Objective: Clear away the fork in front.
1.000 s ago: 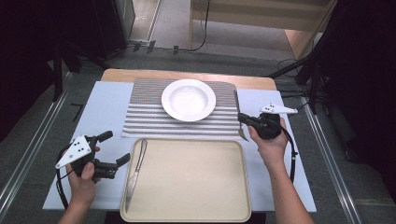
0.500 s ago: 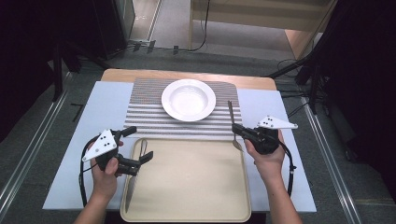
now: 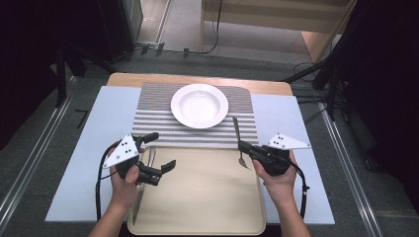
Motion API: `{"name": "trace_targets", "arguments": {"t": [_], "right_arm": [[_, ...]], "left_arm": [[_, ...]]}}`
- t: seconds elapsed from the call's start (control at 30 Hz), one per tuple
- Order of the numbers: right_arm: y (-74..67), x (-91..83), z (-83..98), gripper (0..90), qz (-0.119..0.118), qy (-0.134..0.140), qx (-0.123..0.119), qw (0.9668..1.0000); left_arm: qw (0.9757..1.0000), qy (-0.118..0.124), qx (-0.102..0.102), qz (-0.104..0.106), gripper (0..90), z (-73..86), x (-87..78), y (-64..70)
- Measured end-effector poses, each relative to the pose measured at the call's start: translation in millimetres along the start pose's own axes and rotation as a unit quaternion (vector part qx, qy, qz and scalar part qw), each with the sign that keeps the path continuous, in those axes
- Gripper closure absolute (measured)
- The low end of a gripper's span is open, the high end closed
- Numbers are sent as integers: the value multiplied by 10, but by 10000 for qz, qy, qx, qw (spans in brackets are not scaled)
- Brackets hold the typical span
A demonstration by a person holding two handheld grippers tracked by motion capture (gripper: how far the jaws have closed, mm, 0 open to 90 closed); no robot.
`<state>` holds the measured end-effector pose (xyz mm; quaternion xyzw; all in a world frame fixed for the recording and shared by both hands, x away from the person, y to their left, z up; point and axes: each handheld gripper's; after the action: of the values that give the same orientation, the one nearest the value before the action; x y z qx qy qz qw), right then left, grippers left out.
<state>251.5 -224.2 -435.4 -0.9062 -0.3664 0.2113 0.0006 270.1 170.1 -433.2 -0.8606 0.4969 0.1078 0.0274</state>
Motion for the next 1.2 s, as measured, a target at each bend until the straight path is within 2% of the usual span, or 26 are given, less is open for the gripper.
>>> {"name": "trace_targets", "arguments": {"t": [0.1, 0.3, 0.43, 0.47, 0.87, 0.97, 1.2], "right_arm": [[-61, -3, 24, 869, -123, 46, 39, 9999], [-218, 60, 69, 869, -347, 81, -45, 9994], [-316, 134, 84, 869, -493, 82, -87, 9987], [-342, 159, 87, 869, -536, 69, -105, 9985], [-565, 326, 128, 868, -932, -6, -175, 9955], [-610, 361, 139, 868, -1013, -6, -162, 9947], [-717, 420, 156, 868, -1200, 5, -202, 9926]], "left_arm": [[10000, 30, -36, 66, 0, 2, 13, 20], [9997, 1, -39, 246, 0, 19, 60, 102], [9994, 35, -127, 323, 0, 17, 79, 125], [9990, 48, -171, 399, 0, 13, 90, 136], [9976, 122, -355, 578, 0, -4, 117, 184], [9974, 108, -399, 592, 47, -14, 139, 213], [9953, 57, -586, 770, 178, -15, 197, 254]]}}
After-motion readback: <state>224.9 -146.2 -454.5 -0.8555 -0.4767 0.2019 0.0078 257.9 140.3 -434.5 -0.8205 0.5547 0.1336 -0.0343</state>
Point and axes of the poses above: each handheld gripper's, and its own axes: x roughly forward along the jaws, z roughly out of its underside, y roughly to its right, and after that the axes turned 2 degrees about -x, right-handed
